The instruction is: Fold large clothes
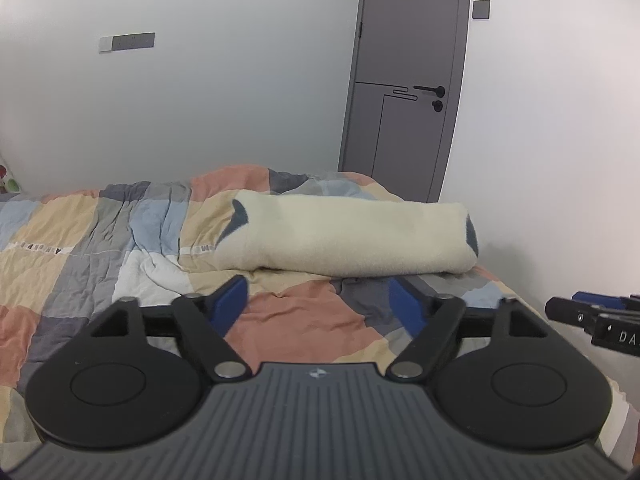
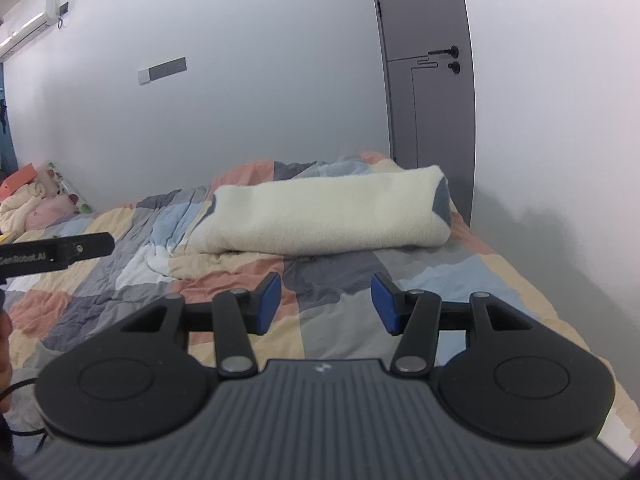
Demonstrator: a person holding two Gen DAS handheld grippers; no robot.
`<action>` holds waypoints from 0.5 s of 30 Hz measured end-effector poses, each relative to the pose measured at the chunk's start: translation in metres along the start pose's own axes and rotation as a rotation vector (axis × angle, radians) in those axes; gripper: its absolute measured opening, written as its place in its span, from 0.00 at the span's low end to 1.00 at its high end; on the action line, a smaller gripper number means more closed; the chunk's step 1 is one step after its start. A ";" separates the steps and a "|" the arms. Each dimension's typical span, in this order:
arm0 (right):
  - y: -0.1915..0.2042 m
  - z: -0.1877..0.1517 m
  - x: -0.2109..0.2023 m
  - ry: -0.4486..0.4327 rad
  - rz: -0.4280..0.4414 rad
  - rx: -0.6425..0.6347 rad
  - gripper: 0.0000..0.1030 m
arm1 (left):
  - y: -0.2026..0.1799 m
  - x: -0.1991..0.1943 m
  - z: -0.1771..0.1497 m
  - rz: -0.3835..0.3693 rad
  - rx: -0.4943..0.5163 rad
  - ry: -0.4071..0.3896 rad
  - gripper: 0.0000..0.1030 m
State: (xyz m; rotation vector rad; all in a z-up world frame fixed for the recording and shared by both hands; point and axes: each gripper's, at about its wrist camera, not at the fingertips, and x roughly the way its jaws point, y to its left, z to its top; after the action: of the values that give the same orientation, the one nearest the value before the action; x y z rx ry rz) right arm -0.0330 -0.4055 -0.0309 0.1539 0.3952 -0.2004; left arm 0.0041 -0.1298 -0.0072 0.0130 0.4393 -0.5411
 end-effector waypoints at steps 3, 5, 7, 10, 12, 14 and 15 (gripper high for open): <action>0.001 0.002 -0.001 -0.009 -0.014 -0.008 0.57 | -0.001 -0.003 0.000 0.021 0.013 -0.017 0.93; 0.000 0.003 -0.003 -0.025 -0.022 -0.005 0.78 | 0.000 -0.003 0.001 0.031 0.007 -0.015 0.98; -0.002 0.004 -0.006 -0.043 -0.012 -0.007 0.83 | 0.001 -0.003 0.001 0.040 0.005 -0.007 0.99; 0.001 0.006 -0.006 -0.050 -0.032 -0.051 0.83 | 0.002 -0.003 0.001 0.060 0.005 0.003 1.00; 0.002 0.006 -0.007 -0.051 -0.041 -0.064 0.84 | 0.002 -0.004 0.001 0.063 0.007 0.007 1.00; 0.002 0.006 -0.008 -0.053 -0.048 -0.055 1.00 | 0.001 -0.005 0.001 0.071 0.010 0.008 1.00; 0.001 0.005 -0.009 -0.058 -0.050 -0.049 1.00 | 0.001 -0.005 0.001 0.079 0.014 0.008 1.00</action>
State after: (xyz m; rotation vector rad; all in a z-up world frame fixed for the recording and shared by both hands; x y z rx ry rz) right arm -0.0388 -0.4040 -0.0222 0.0902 0.3458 -0.2435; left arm 0.0011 -0.1265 -0.0039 0.0455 0.4409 -0.4668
